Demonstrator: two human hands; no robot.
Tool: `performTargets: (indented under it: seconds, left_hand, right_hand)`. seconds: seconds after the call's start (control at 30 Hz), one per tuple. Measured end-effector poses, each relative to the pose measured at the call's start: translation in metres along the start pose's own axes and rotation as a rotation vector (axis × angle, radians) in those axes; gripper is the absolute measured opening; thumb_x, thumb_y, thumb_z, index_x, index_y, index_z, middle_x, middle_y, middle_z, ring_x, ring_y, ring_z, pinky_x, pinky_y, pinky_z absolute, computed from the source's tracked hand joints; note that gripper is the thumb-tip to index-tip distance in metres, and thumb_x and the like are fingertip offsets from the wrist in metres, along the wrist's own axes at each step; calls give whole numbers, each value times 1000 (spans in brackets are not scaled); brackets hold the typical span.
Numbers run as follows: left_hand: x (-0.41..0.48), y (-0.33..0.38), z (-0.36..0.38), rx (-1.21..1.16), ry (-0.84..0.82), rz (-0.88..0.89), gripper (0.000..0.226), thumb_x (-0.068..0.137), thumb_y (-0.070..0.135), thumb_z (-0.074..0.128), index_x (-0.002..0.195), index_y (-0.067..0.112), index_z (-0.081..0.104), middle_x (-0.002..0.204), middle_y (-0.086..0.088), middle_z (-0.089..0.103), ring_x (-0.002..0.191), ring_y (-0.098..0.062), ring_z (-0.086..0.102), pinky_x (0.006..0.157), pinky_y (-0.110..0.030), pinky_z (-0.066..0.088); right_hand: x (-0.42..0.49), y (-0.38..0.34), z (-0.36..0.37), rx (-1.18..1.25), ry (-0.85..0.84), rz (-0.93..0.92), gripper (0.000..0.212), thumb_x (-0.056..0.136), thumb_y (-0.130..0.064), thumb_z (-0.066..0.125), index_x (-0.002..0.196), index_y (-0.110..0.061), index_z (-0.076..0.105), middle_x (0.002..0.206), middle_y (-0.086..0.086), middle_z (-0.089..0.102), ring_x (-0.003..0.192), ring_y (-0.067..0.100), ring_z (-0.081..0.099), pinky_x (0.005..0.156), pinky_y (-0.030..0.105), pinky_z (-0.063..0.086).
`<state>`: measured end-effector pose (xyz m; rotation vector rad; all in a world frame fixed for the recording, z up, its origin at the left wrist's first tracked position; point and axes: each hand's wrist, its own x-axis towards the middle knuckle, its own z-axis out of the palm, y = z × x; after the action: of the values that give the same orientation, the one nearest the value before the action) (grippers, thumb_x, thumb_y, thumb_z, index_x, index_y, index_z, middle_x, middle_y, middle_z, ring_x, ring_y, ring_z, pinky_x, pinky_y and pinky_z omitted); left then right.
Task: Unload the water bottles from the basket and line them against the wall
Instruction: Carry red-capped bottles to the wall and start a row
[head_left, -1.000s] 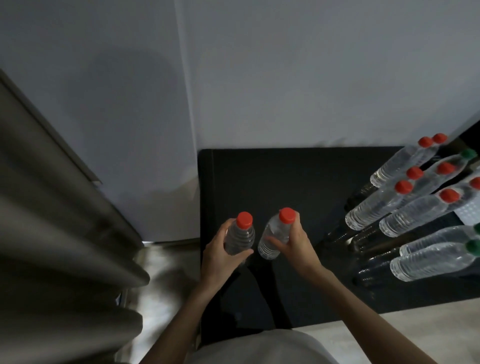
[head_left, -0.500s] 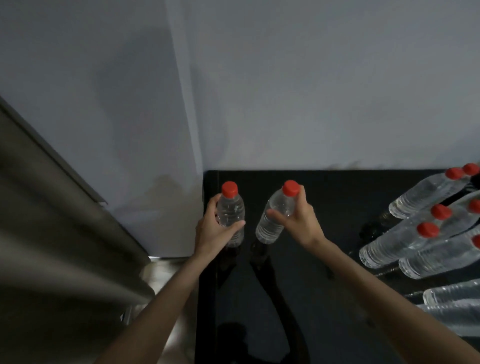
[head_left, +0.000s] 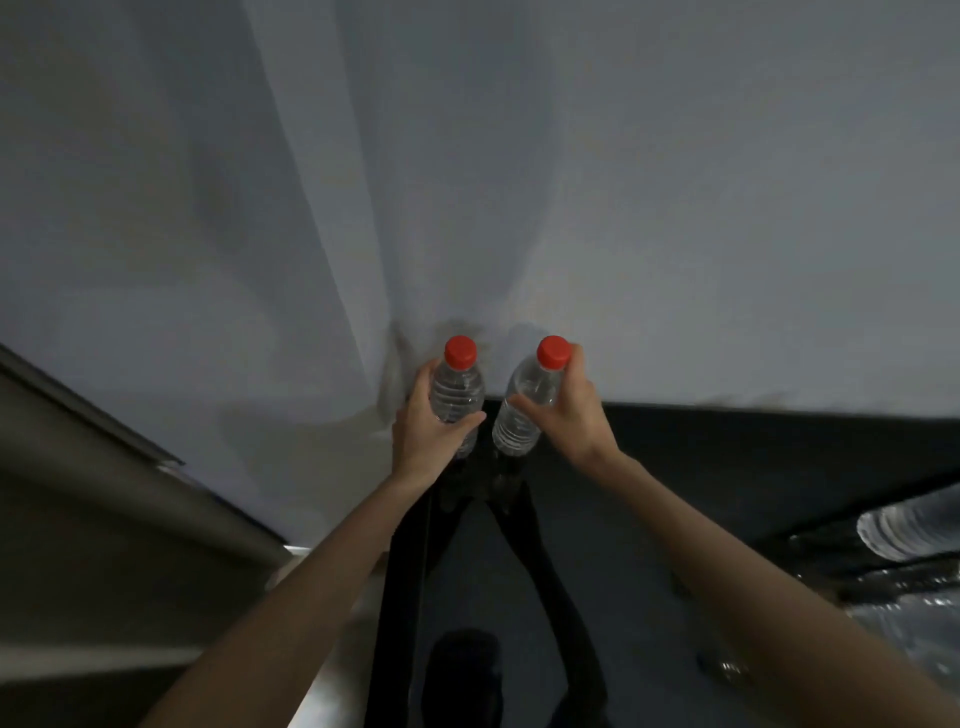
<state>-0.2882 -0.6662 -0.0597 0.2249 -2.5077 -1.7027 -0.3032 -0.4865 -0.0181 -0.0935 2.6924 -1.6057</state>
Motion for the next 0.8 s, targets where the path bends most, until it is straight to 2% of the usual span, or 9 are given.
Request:
performTargets:
  seconds: [0.13, 0.2, 0.3, 0.43, 0.5, 0.57, 0.63, 0.73, 0.8]
  left_hand:
    - [28, 4, 13, -67, 38, 12, 68, 70, 14, 85, 128, 22, 50, 108, 18, 62, 99, 9, 59, 81, -3, 42]
    - [38, 2, 20, -116, 58, 40, 63, 72, 9, 84, 123, 21, 50, 105, 23, 58, 93, 23, 55, 76, 2, 38]
    - [51, -2, 28, -124, 84, 89, 56, 71, 10, 86, 111, 30, 51, 102, 21, 60, 94, 20, 56, 78, -1, 40]
    - [64, -16, 31, -114, 113, 79, 62, 69, 17, 87, 112, 46, 52, 108, 14, 64, 104, 7, 60, 89, -15, 47]
    - [67, -25, 31, -129, 105, 60, 77, 64, 36, 87, 125, 56, 45, 125, 7, 61, 119, -10, 59, 101, -37, 49]
    - [69, -36, 33, -135, 87, 42, 83, 61, 44, 85, 131, 57, 42, 132, 5, 58, 123, -19, 57, 101, -49, 49]
    - [65, -39, 35, -139, 92, 1, 83, 64, 36, 84, 136, 43, 43, 133, 9, 56, 123, -16, 56, 100, -47, 49]
    - [55, -44, 42, -192, 130, -45, 67, 76, 11, 80, 132, 24, 46, 124, 14, 57, 115, -2, 58, 100, -27, 49]
    - [50, -45, 47, -266, 141, -114, 62, 84, 8, 73, 137, 19, 42, 126, 5, 57, 114, -5, 58, 95, -19, 50]
  right_hand:
    - [34, 11, 14, 19, 2, -33, 56, 81, -15, 75, 117, -26, 35, 110, -2, 59, 94, 10, 61, 77, 16, 50]
    - [46, 16, 19, 38, 1, -50, 56, 81, -14, 75, 118, -27, 35, 115, 0, 59, 102, 12, 61, 82, 17, 50]
    - [57, 23, 26, 63, 3, -57, 56, 80, -17, 76, 117, -30, 37, 117, -1, 59, 105, 13, 60, 87, 30, 53]
    - [64, 29, 31, 58, 26, -77, 55, 77, -23, 80, 119, -25, 45, 118, -1, 59, 106, 11, 60, 88, 29, 53]
    - [65, 32, 32, 0, 63, -120, 58, 75, -23, 81, 123, -19, 48, 123, 0, 57, 108, 10, 56, 91, 20, 49]
    - [63, 35, 32, -58, 76, -148, 65, 75, -22, 80, 130, -16, 46, 129, -1, 48, 112, 4, 47, 89, 5, 40]
    - [61, 38, 33, -49, 67, -106, 74, 76, -19, 80, 138, -19, 39, 130, -3, 40, 113, 3, 42, 87, 1, 36]
    - [61, 45, 38, -62, 27, -80, 85, 77, -13, 79, 144, -23, 28, 133, -1, 39, 119, 7, 39, 93, 16, 36]
    - [63, 50, 41, -74, 2, -84, 89, 77, -11, 78, 145, -23, 23, 138, 2, 38, 122, 6, 35, 94, 19, 34]
